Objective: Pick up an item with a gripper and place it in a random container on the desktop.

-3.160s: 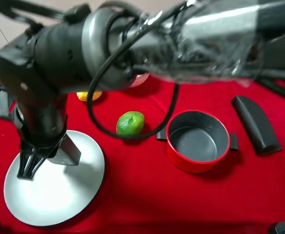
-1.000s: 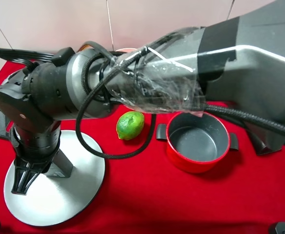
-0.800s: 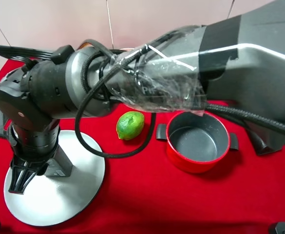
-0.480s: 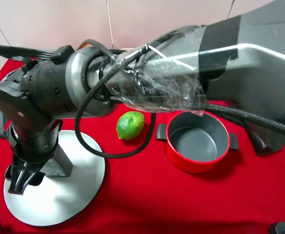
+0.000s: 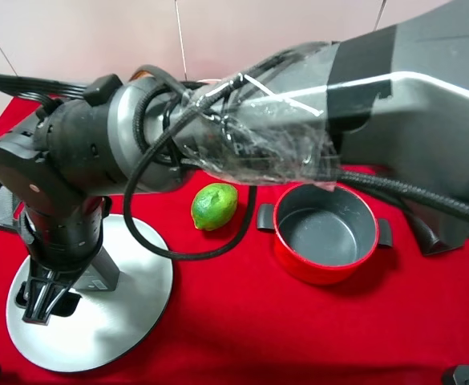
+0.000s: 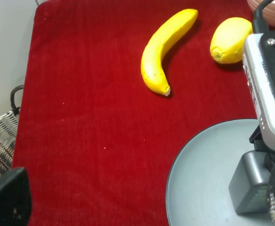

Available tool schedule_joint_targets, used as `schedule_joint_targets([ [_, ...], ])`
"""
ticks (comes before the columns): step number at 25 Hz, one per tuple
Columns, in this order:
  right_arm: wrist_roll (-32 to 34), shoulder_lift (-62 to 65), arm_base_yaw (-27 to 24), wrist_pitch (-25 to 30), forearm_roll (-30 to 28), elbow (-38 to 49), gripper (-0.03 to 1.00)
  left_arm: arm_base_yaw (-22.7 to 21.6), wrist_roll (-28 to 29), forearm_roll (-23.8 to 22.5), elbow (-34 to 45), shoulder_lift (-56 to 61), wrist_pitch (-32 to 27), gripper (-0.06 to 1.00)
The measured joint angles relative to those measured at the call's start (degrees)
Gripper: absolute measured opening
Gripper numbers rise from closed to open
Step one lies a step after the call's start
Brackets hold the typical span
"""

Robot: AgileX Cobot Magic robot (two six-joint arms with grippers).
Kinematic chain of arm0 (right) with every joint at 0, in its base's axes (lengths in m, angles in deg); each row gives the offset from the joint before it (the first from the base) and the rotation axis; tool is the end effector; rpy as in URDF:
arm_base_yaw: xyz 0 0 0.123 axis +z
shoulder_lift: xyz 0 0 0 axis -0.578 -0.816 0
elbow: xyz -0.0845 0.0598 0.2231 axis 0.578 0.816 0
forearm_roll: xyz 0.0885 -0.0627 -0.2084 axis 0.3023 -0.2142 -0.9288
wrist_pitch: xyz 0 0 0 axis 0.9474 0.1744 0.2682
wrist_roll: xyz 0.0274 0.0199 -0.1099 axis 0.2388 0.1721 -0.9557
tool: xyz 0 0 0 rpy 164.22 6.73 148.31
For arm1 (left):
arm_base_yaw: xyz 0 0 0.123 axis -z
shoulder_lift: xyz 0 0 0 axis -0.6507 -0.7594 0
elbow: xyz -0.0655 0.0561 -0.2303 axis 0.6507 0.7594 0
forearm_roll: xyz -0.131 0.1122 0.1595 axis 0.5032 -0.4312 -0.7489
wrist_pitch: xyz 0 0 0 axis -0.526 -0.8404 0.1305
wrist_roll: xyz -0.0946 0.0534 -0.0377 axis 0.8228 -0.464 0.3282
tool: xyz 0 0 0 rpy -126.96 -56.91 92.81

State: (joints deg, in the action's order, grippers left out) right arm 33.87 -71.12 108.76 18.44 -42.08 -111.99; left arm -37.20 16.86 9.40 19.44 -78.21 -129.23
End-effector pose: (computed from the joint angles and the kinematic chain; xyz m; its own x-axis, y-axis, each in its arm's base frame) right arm 0.1195 0.4216 0.0997 -0.0813 -0.9252 -0.3706 -0.9950 0.0968 -0.0236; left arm 0.0405 0.0010 0.2579 -0.4497 0.0905 -0.8886 0.0614 0.9956 0.0703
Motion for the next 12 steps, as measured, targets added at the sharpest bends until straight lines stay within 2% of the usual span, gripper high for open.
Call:
schedule_joint_targets([
  [6, 0.00, 3.55, 0.00, 3.27, -1.00, 0.00, 0.69, 0.00, 0.00, 0.00, 0.00, 0.00, 0.00, 0.99],
  [12, 0.00, 7.78, 0.00, 10.87, -3.65, 0.00, 0.69, 0.00, 0.00, 0.00, 0.00, 0.00, 0.00, 0.99],
])
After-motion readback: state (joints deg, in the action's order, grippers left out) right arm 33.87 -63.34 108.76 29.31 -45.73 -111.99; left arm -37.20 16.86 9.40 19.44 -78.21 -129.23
